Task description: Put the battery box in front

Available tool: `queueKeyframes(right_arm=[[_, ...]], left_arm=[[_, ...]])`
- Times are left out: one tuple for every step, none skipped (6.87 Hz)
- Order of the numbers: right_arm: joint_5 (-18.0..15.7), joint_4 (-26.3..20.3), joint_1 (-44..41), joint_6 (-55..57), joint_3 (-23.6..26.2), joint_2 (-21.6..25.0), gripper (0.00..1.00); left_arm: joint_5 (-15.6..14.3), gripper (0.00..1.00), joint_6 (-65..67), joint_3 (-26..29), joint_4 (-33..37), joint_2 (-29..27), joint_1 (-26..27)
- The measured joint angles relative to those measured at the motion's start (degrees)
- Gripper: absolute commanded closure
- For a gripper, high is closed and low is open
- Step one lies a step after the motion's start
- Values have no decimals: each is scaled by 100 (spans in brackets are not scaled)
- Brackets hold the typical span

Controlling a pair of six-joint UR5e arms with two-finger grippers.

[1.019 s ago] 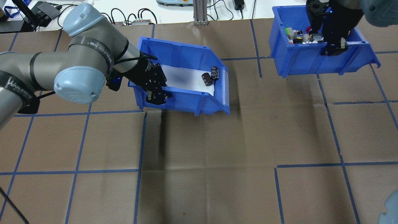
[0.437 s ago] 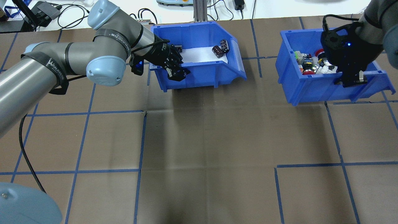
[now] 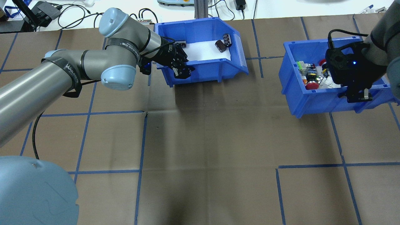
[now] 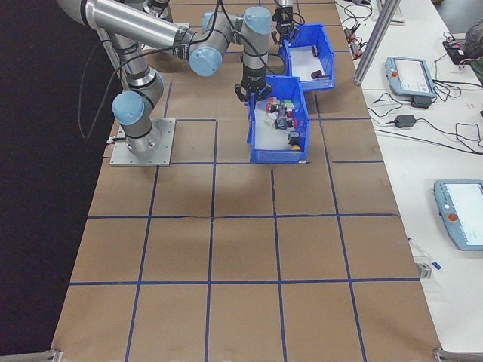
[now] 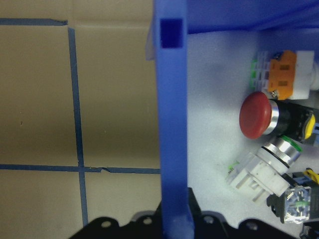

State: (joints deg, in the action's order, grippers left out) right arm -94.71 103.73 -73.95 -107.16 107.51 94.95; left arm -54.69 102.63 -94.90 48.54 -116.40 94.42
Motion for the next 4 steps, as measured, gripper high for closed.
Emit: queueKeyframes(right_arm=[[5, 23, -2, 0, 43, 22, 96], [8, 28, -4, 5, 64, 31, 96], [9, 28, -5, 20, 105, 45, 96], [14, 33, -7, 42, 193, 89, 96]], left_arm=[[191, 76, 7, -20, -50, -82, -3], [348, 39, 10, -28, -77, -213, 7], [399, 1, -5, -47, -86, -328, 28], [385, 1, -29, -66, -62, -373, 33]])
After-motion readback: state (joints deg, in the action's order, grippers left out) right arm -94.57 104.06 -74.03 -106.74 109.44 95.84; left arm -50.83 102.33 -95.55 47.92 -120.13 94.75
